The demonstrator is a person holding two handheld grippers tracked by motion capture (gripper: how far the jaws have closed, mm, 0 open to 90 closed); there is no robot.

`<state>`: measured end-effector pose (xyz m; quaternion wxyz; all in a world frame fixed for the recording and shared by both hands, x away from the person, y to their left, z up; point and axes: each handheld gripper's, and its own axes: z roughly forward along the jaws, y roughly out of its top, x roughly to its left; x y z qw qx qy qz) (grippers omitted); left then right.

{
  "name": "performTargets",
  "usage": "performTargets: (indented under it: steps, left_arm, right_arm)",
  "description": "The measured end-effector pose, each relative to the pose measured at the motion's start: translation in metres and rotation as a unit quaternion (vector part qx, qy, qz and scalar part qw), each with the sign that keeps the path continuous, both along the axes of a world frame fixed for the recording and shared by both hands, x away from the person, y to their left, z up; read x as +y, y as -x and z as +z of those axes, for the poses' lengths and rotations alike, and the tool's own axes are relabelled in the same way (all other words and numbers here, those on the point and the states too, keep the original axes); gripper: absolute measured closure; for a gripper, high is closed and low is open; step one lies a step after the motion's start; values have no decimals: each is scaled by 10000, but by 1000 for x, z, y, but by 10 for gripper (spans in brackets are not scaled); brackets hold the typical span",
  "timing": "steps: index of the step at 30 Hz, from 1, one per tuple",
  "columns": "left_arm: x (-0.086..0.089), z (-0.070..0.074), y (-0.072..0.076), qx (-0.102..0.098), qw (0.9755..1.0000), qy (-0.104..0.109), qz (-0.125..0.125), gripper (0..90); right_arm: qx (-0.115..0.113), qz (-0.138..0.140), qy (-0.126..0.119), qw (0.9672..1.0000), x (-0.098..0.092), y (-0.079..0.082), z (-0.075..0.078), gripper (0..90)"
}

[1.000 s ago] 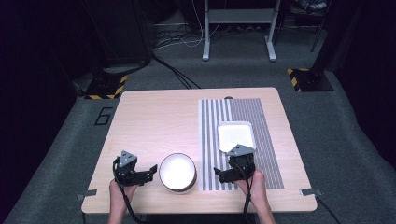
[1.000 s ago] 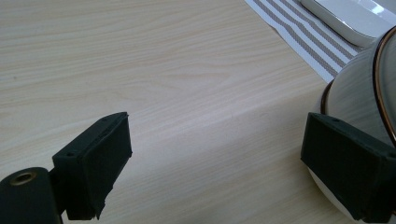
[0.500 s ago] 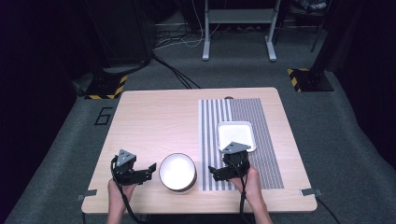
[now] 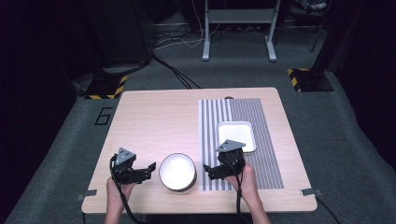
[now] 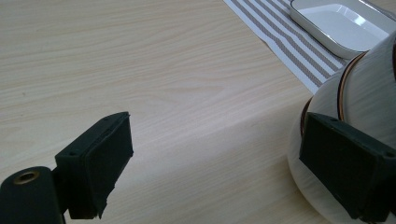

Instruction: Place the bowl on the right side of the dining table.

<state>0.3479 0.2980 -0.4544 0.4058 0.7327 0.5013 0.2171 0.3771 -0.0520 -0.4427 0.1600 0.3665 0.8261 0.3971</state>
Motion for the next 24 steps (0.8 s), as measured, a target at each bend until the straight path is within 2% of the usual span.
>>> performTargets:
  steps: [3, 11, 13, 20, 24]
  left_arm:
    - [0, 3, 2, -118, 9999, 102, 61, 93]
    - [2, 13, 4, -129, 9997, 183, 32, 93]
    - [2, 17, 6, -165, 9998, 127, 48, 93]
    - [-1, 22, 2, -250, 9992, 308, 12, 94]
    - [-6, 22, 0, -199, 9995, 227, -53, 94]
  right_arm:
    - [-18, 49, -36, 10000, 3, 0, 4, 15]
    - [9, 133, -22, 9999, 8, -2, 11, 16]
    - [-30, 162, -75, 9998, 8, -2, 14, 18]
    - [-108, 246, -68, 9996, 13, -1, 23, 18]
    - [-109, 269, -147, 9995, 16, -3, 26, 22]
